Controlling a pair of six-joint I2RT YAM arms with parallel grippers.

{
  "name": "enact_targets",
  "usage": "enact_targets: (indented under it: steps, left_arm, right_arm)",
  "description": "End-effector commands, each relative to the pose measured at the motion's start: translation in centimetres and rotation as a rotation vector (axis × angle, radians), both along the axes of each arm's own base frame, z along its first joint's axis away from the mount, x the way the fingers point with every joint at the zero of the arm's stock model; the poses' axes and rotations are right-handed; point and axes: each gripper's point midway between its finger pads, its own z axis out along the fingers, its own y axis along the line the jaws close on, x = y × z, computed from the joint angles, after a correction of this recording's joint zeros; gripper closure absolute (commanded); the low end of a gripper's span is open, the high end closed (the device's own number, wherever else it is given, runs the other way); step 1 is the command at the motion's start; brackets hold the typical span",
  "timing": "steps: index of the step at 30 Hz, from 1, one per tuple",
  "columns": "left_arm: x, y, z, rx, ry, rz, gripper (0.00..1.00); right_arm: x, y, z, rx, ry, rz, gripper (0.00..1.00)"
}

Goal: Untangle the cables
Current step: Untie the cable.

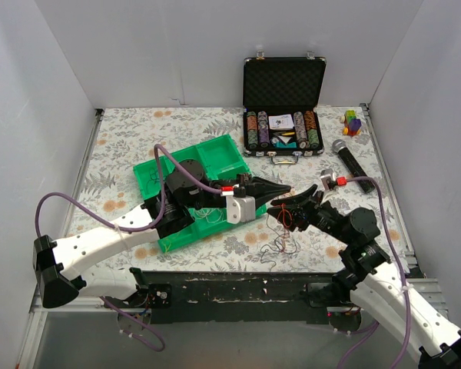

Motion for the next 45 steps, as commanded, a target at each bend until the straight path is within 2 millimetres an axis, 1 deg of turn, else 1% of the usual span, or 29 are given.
enact_targets:
  steps: [1,3,4,5,7,8,11,15,18,20,23,26,27,29,34,35,37,39,42,45]
  left_arm:
    - [1.1,0.7,2.4,-0.107,0.014,0.079,1.0]
    - [1.4,0.5,2.6,-0.121,0.023,0.089,1.0]
    - [1.4,0.5,2.6,-0.119,0.028,0.087,1.0]
    - [1.2,0.4,2.5,-0.116,0.038,0.077,1.0]
    - [0.8,0.4,2.8,-0.114,0.058,0.054,1.0]
    - [0.7,0.3,2.7,-0.106,0.069,0.046,1.0]
    - [0.4,0.6,3.3,-0.111,0.097,0.039,1.0]
    - [0.3,1.1,4.3,-0.125,0.1,0.046,1.0]
    - [0.4,1.4,5.1,-0.146,0.08,0.062,1.0]
    - [0.6,1.9,6.3,-0.176,0.045,0.079,1.0]
    - [1.0,2.6,8.6,-0.23,-0.032,0.122,1.0]
    - [1.1,3.3,10.9,-0.263,-0.122,0.156,1.0]
    - [1.3,3.6,11.6,-0.272,-0.181,0.18,1.0]
    - [1.2,4.1,12.9,-0.284,-0.208,0.189,1.0]
    - [0.6,5.2,15.2,-0.314,-0.306,0.203,1.0]
    - [0.7,5.4,15.6,-0.323,-0.325,0.22,1.0]
    - [1.2,5.9,16.9,-0.355,-0.365,0.262,1.0]
    - [1.3,6.3,17.8,-0.37,-0.409,0.288,1.0]
    - [1.1,6.6,18.8,-0.395,-0.473,0.304,1.0]
    - [0.9,6.8,19.6,-0.409,-0.548,0.315,1.0]
  right_arm:
    - [-0.7,0.3,2.8,0.106,-0.052,0.047,0.49]
    - [-0.7,0.4,2.9,0.13,-0.049,0.056,0.5]
    - [-0.5,0.5,3.0,0.135,-0.039,0.052,0.52]
    - [-0.2,0.5,2.9,0.132,-0.027,0.041,0.55]
    - [0.5,0.5,3.0,0.133,-0.016,0.012,0.65]
    - [0.7,0.4,3.2,0.133,-0.019,-0.003,0.73]
    - [1.7,0.0,3.0,0.115,0.008,-0.063,0.98]
    - [2.1,-0.6,2.2,0.116,0.031,-0.108,0.99]
    - [2.5,-0.8,0.8,0.088,0.064,-0.135,0.99]
    - [3.2,-1.2,-0.6,0.048,0.096,-0.184,0.99]
    - [4.3,-2.4,-3.4,-0.02,0.159,-0.282,0.99]
    - [5.6,-4.3,-7.3,-0.084,0.286,-0.425,0.99]
    - [5.9,-4.9,-8.2,-0.097,0.31,-0.466,0.99]
    - [6.0,-5.6,-9.8,-0.114,0.353,-0.513,0.99]
    - [6.2,-6.6,-12.1,-0.182,0.426,-0.575,0.99]
    - [6.1,-6.8,-12.6,-0.21,0.439,-0.579,0.99]
    - [6.2,-7.3,-13.1,-0.231,0.452,-0.607,0.99]
    - [6.0,-7.4,-13.5,-0.246,0.455,-0.605,0.99]
    - [5.8,-7.6,-14.7,-0.271,0.473,-0.611,0.99]
    - [5.6,-8.5,-16.0,-0.313,0.506,-0.649,0.99]
